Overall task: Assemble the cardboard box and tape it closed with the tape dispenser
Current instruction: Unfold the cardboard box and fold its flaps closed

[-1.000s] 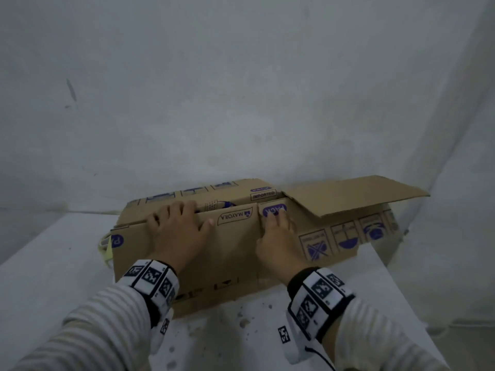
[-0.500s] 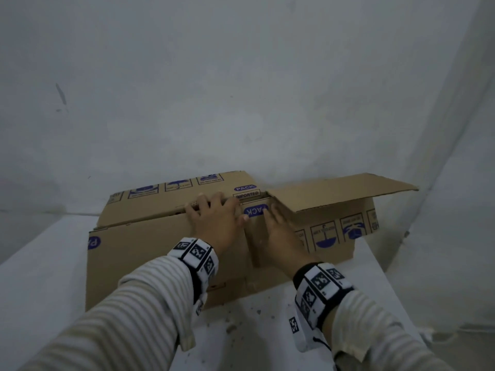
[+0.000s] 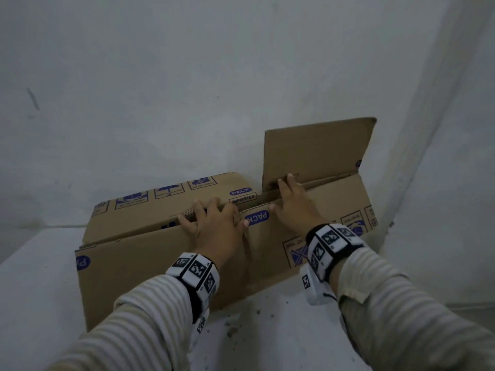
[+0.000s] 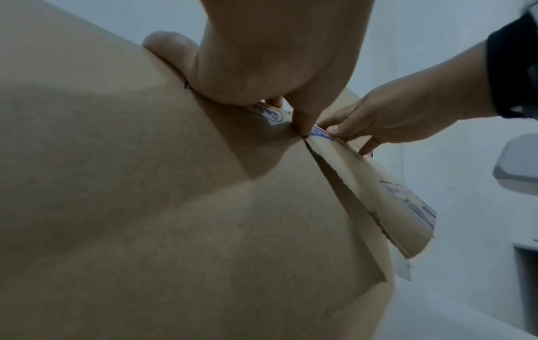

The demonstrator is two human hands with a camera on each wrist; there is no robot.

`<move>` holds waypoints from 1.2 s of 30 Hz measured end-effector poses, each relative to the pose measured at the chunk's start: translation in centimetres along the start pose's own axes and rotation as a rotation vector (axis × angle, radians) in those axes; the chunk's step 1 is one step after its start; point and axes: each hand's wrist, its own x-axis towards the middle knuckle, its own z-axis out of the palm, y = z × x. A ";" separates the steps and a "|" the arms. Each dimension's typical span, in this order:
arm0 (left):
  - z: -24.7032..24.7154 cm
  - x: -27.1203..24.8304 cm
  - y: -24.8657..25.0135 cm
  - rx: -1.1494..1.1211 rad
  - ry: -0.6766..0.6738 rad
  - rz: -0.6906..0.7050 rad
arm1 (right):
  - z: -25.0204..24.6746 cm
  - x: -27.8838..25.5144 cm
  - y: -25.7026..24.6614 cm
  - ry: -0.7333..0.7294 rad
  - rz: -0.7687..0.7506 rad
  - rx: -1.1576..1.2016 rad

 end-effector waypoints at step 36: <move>-2.4 -5.4 2.1 -0.138 -0.137 0.064 | -8.3 -1.3 10.3 -0.241 -0.096 -0.506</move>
